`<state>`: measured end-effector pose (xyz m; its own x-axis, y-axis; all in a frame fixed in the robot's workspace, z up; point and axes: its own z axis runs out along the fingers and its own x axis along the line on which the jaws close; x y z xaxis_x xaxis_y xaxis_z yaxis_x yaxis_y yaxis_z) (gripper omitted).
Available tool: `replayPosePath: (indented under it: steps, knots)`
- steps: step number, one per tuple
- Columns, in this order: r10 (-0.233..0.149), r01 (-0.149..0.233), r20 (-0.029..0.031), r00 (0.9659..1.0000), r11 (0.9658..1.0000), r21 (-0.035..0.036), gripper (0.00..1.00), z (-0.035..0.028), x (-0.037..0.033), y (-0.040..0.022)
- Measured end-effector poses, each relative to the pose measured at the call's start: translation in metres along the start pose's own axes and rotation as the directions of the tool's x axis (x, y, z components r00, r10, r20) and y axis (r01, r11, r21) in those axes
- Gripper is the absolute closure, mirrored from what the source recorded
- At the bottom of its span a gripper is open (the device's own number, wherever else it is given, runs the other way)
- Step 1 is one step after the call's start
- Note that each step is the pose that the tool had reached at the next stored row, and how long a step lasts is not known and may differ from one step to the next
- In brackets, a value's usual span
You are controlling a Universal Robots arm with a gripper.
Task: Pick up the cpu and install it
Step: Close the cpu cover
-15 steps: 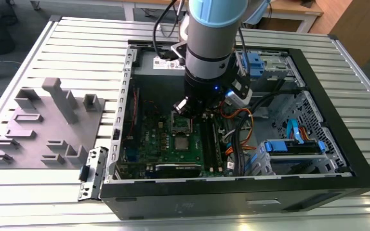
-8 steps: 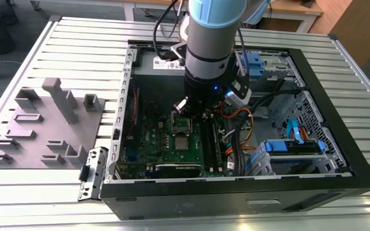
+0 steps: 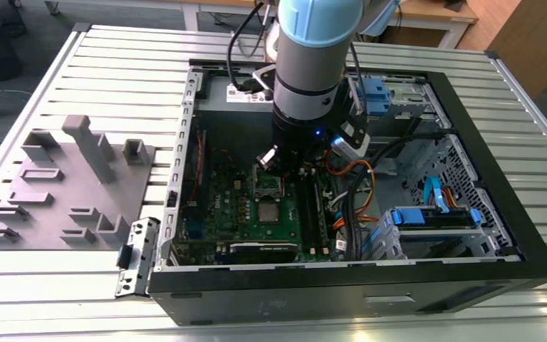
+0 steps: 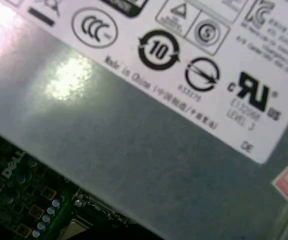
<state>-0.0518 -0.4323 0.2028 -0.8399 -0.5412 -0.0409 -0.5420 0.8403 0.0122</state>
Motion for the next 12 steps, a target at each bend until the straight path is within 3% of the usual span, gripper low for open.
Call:
replayPosePath:
  steps: [7,12]
  knots:
    - [0.0,0.0,0.0011,1.0,1.0,0.0008,0.89,0.0014,0.0001,0.0015]
    - [0.0,0.0,0.0058,1.0,1.0,0.0035,0.89,0.0015,0.0032,0.0036]
